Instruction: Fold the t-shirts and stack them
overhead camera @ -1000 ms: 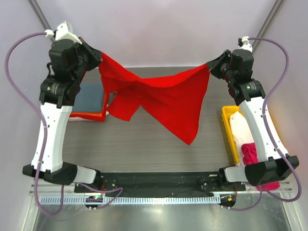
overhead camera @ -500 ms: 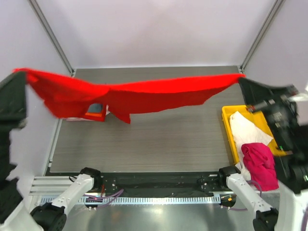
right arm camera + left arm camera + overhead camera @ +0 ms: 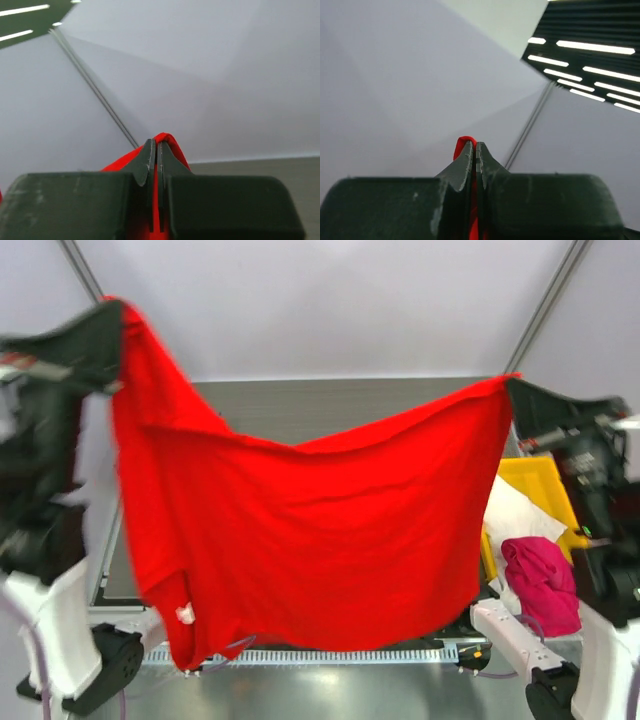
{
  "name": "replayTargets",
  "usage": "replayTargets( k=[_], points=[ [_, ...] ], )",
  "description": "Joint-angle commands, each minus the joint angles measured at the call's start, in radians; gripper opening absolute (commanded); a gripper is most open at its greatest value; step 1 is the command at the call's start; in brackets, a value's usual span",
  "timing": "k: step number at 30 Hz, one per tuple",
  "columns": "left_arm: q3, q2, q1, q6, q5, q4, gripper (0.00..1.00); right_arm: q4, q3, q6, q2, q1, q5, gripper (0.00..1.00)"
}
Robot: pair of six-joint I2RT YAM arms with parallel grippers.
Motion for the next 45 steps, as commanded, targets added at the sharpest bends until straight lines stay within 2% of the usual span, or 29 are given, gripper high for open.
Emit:
replayTargets(
  k=[1, 2, 6, 9, 10, 12, 13, 14, 16, 19, 21, 24, 25, 26, 29, 30, 32, 35, 40, 45],
  points=[
    [-0.198, 0.106, 0.003, -0.028, -0.047, 0.001, 0.01, -0.025, -0.113, 0.022, 0.103, 0.002, 0.07, 0.01],
    [-0.282, 0.111, 0.003, -0.037, -0.059, 0.038, 0.01, -0.022, -0.136, 0.024, 0.118, 0.002, 0.085, 0.01],
    [-0.37, 0.174, 0.003, -0.077, -0.093, 0.105, 0.01, -0.005, -0.19, 0.024, 0.262, 0.0, 0.185, 0.01],
    [-0.247, 0.272, 0.005, -0.065, -0.093, 0.083, 0.0, 0.012, -0.105, 0.039, 0.364, -0.018, 0.165, 0.01],
    [-0.12, 0.346, 0.005, -0.048, -0.093, 0.064, 0.01, 0.013, -0.074, 0.045, 0.432, -0.031, 0.15, 0.01],
    [0.023, 0.426, 0.01, -0.031, -0.087, -0.005, 0.01, 0.018, 0.024, 0.077, 0.493, -0.096, 0.095, 0.01],
    [0.167, 0.495, 0.011, -0.02, -0.084, -0.044, 0.01, 0.024, 0.055, 0.121, 0.554, -0.129, 0.04, 0.01],
    [0.232, 0.535, 0.016, -0.014, -0.073, -0.054, 0.0, 0.032, 0.085, 0.146, 0.579, -0.159, -0.052, 0.01],
    [0.39, 0.591, 0.028, -0.009, -0.064, -0.062, 0.01, 0.082, 0.156, 0.229, 0.625, -0.267, -0.132, 0.01],
    [0.482, 0.68, 0.097, -0.089, 0.005, -0.017, 0.01, 0.144, 0.234, 0.293, 0.698, -0.348, -0.25, 0.01],
    [0.454, 0.703, 0.164, -0.188, 0.08, 0.047, 0.0, 0.17, 0.255, 0.321, 0.75, -0.356, -0.299, 0.01],
    [0.25, 0.663, 0.187, -0.186, 0.09, 0.138, 0.01, 0.252, 0.169, 0.358, 0.807, -0.356, -0.409, 0.01],
    [0.111, 0.648, 0.186, -0.18, 0.084, 0.16, 0.01, 0.286, 0.122, 0.367, 0.809, -0.354, -0.425, 0.01],
    [0.046, 0.626, 0.186, -0.173, 0.077, 0.196, 0.0, 0.315, 0.012, 0.375, 0.798, -0.356, -0.428, 0.01],
    [-0.173, 0.557, 0.186, -0.152, 0.082, 0.222, 0.0, 0.4, -0.156, 0.373, 0.772, -0.374, -0.396, 0.01],
    [-0.23, 0.515, 0.186, -0.156, 0.097, 0.234, 0.0, 0.432, -0.257, 0.372, 0.758, -0.379, -0.388, 0.01],
    [-0.39, 0.475, 0.184, -0.164, 0.142, 0.265, 0.01, 0.455, -0.348, 0.367, 0.748, -0.4, -0.376, 0.01],
    [-0.597, 0.369, 0.172, -0.161, 0.169, 0.268, 0.01, 0.492, -0.53, 0.334, 0.735, -0.407, -0.367, 0.01],
    [-0.952, 0.176, 0.14, -0.178, 0.142, 0.224, 0.01, 0.515, -0.722, 0.275, 0.708, -0.407, -0.358, 0.01],
    [-1.192, 0.028, 0.134, -0.199, 0.165, 0.149, 0.0, 0.521, -0.919, 0.258, 0.634, -0.408, -0.307, 0.01]
  ],
)
